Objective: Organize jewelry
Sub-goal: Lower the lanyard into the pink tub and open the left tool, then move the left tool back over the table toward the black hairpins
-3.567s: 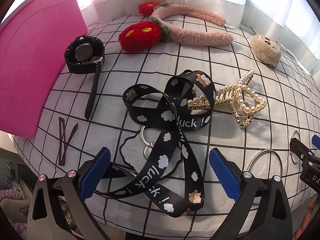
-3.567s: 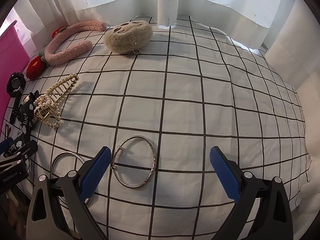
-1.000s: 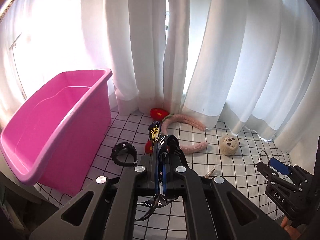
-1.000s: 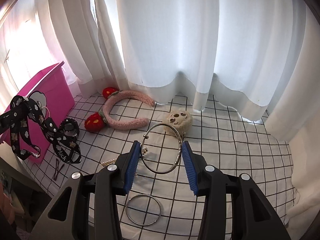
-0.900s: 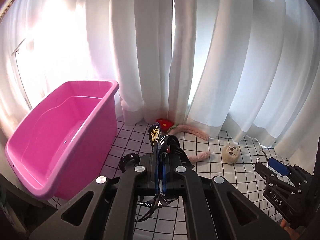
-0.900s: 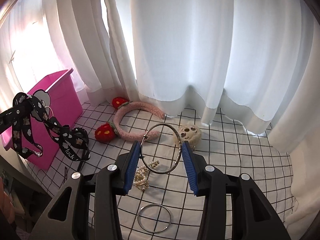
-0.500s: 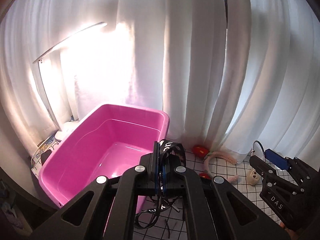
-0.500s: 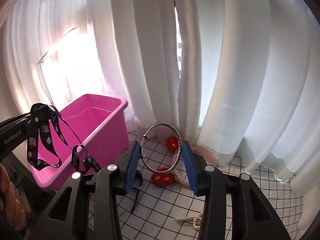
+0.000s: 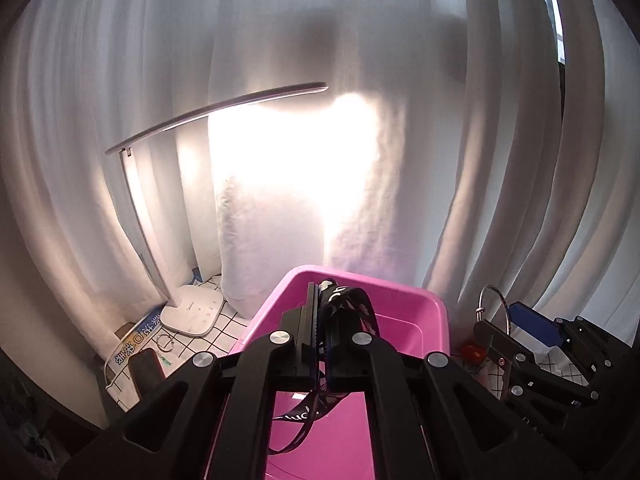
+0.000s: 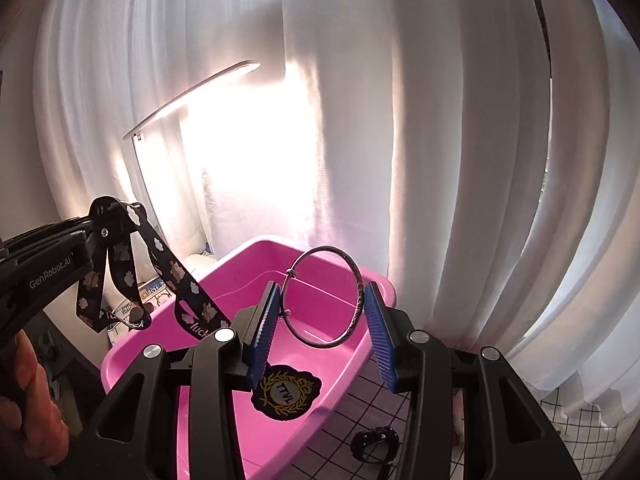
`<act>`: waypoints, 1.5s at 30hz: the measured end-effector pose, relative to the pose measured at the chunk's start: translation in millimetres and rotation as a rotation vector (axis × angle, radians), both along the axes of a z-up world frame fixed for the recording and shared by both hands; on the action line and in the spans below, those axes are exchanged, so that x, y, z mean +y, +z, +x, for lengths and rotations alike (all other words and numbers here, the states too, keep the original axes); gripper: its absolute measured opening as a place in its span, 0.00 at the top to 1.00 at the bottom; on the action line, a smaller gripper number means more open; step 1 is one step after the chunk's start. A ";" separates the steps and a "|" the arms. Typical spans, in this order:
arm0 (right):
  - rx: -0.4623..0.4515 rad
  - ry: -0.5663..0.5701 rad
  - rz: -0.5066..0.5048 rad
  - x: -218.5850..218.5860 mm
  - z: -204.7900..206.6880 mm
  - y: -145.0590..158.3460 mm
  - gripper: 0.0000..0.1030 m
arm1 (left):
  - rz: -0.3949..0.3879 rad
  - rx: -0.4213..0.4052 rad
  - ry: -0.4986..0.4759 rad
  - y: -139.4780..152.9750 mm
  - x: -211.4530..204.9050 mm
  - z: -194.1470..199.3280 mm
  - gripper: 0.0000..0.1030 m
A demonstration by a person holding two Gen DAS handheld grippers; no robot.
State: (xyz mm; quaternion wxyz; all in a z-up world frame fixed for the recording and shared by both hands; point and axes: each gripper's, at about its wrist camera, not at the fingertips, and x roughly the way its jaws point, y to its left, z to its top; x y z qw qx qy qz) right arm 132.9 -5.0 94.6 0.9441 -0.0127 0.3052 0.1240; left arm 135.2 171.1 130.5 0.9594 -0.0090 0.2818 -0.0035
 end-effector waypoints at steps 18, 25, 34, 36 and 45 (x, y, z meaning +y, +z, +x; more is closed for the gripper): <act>0.333 0.083 -0.123 69.6 58.6 -107.2 0.59 | -0.041 0.364 0.084 -142.6 42.1 29.4 0.91; 0.363 0.053 -0.135 69.1 64.7 -114.7 0.40 | -0.029 0.381 0.132 -151.2 49.5 25.0 0.31; 0.340 0.032 -0.143 62.3 57.7 -107.5 0.40 | -0.037 0.374 0.155 -146.6 54.0 17.7 0.23; 0.327 0.023 -0.135 56.1 52.1 -101.8 0.40 | -0.034 0.361 0.162 -141.9 53.6 12.6 0.22; 0.221 -0.053 -0.069 19.7 4.8 -72.1 0.39 | -0.026 0.251 0.143 -111.7 33.5 -25.5 0.14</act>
